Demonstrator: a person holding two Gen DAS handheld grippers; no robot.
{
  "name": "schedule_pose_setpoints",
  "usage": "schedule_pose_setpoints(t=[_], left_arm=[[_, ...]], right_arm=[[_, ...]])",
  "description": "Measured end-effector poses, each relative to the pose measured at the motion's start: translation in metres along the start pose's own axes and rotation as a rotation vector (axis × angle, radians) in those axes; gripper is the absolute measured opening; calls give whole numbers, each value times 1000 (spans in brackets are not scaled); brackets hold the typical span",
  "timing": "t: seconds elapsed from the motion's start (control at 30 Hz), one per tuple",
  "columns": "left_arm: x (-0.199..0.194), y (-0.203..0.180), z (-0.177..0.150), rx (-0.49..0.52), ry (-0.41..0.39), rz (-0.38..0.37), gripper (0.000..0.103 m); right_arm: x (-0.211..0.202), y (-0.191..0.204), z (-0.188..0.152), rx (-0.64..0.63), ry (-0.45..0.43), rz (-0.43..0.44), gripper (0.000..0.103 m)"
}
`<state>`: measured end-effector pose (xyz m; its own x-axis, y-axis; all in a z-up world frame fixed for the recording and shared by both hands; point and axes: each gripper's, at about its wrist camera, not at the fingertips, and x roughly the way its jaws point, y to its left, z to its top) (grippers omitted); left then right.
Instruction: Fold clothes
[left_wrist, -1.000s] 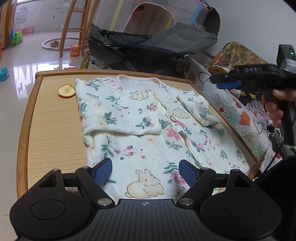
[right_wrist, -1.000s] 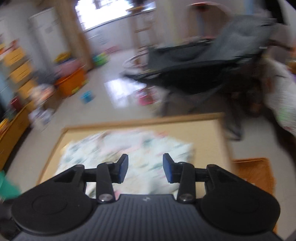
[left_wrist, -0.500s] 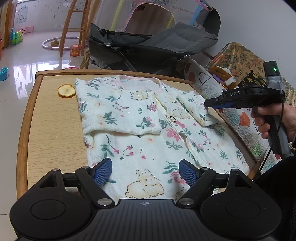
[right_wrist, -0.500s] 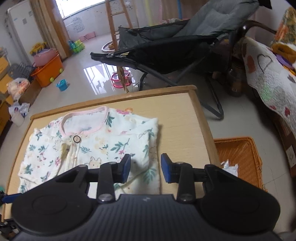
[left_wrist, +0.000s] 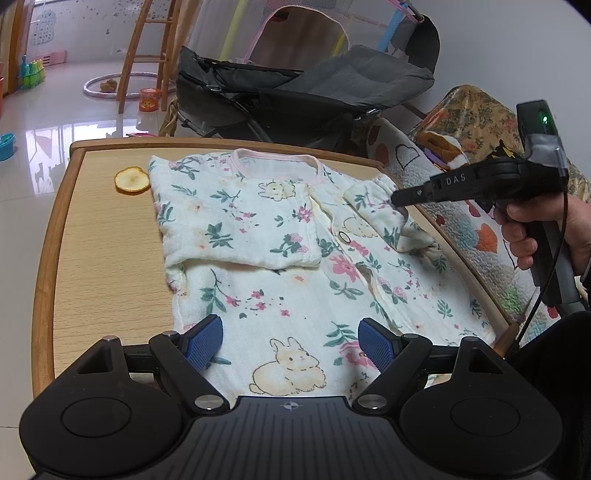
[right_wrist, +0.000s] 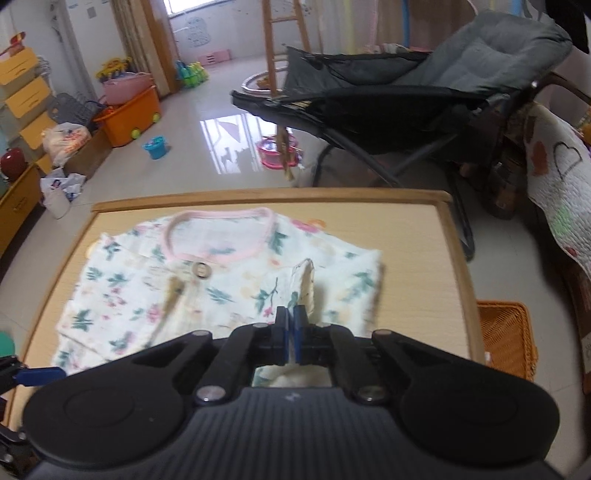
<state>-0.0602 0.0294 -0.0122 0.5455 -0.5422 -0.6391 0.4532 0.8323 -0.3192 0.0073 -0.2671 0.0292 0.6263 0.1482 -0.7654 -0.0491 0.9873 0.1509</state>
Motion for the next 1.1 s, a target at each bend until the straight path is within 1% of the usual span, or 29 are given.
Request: schedule_pose_setpoints(t=[0.23, 0.3, 0.33, 0.37, 0.43, 0.53, 0.6, 0.67, 0.73, 0.83, 0.97, 1.1], left_arm=[[0, -1, 1, -1, 1, -2, 83], [0, 0, 1, -1, 1, -2, 83], [0, 0, 0, -1, 1, -3, 83], [0, 0, 0, -1, 1, -3, 83], [0, 0, 0, -1, 1, -4, 83], [0, 0, 0, 2, 2, -3, 83], [0, -1, 0, 4, 3, -2, 83], [0, 0, 0, 6, 4, -1, 83], [-1, 0, 0, 4, 3, -2, 83], [-1, 0, 0, 3, 3, -2, 83], [-1, 0, 0, 1, 2, -1, 83], [-1, 0, 0, 1, 1, 0, 83]], right_arm=[[9, 30, 2, -36, 25, 59, 3], [13, 36, 0, -38, 46, 96, 4], [13, 40, -1, -41, 51, 120, 8], [11, 42, -2, -45, 51, 141, 8], [5, 44, 0, -40, 35, 175, 8], [-7, 38, 10, 1, -15, 210, 8], [-12, 31, 17, 18, -40, 192, 8], [-14, 23, 23, 11, -43, 148, 9], [-11, 18, 22, -8, -12, 113, 9], [-2, 16, 10, -54, 60, 75, 9], [5, 20, -13, -77, 120, 70, 9], [12, 29, -29, -77, 146, 87, 9]])
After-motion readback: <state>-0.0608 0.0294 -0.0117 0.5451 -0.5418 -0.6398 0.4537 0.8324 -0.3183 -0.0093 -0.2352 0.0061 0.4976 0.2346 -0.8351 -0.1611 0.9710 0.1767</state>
